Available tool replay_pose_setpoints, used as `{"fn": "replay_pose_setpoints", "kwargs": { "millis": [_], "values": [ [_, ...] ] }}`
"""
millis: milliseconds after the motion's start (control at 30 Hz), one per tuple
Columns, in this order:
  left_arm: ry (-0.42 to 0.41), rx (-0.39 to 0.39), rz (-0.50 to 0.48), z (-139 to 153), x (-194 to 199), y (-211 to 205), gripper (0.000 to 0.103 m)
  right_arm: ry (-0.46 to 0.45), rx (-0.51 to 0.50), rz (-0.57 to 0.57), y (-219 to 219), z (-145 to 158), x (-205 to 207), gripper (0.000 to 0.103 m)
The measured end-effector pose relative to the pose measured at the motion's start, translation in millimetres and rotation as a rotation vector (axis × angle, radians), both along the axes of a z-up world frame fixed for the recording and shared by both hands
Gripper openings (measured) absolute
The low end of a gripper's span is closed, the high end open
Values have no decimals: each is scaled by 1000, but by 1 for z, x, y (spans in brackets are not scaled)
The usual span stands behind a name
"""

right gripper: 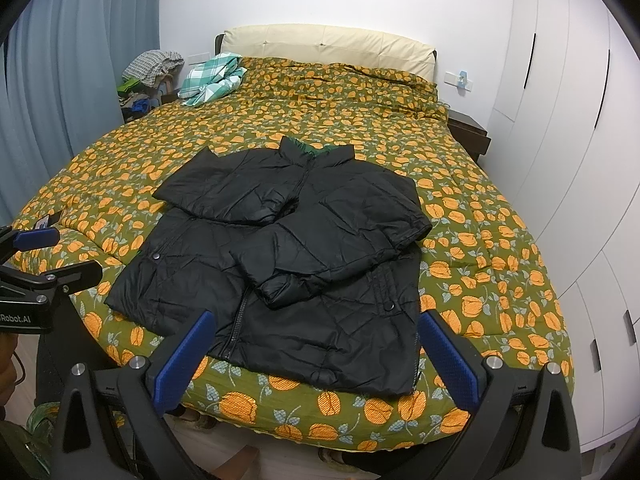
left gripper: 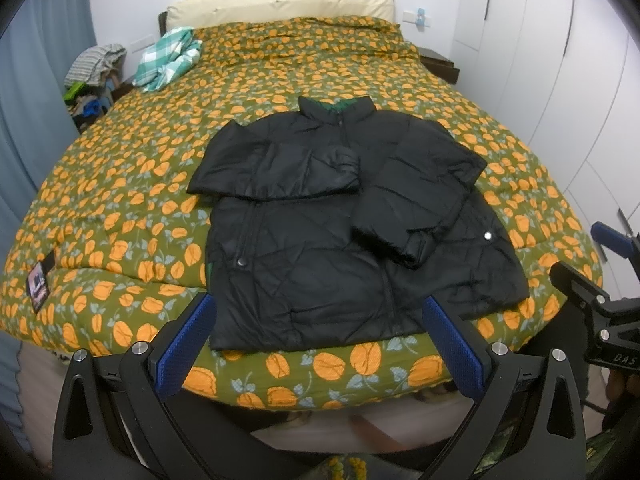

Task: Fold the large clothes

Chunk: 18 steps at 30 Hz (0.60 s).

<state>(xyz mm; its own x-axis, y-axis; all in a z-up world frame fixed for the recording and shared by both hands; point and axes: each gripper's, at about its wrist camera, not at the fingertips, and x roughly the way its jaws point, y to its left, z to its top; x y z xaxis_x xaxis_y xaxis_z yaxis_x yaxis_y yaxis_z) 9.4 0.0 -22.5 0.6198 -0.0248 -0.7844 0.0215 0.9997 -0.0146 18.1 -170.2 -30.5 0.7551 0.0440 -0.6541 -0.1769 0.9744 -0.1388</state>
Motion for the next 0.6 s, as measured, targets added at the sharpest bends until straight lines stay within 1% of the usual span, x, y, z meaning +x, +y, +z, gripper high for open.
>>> {"fn": "replay_pose_setpoints", "kwargs": {
  "millis": [233,300,333,367,400,467,533,600],
  "values": [
    [-5,10,0,-1,-1,1,102,-1,0,7,0,0,0,103],
    [-23,32,21,0,-2,5,102,-25,-9,20,0,-3,3,103],
    [-31,38,36,1,-2,9,102,-59,-20,28,-2,-3,5,103],
    [-35,39,50,1,-2,14,102,-85,-43,31,-5,-5,9,103],
    [-34,35,73,0,-2,21,102,-89,-64,32,-6,-8,14,103],
    [-23,28,112,-2,0,34,102,-57,-94,71,-5,-21,29,103],
    [-9,19,150,-4,0,45,102,-9,-103,161,3,-43,43,103],
    [-1,3,170,-5,1,50,102,30,-128,250,20,-66,55,103]
  ]
}}
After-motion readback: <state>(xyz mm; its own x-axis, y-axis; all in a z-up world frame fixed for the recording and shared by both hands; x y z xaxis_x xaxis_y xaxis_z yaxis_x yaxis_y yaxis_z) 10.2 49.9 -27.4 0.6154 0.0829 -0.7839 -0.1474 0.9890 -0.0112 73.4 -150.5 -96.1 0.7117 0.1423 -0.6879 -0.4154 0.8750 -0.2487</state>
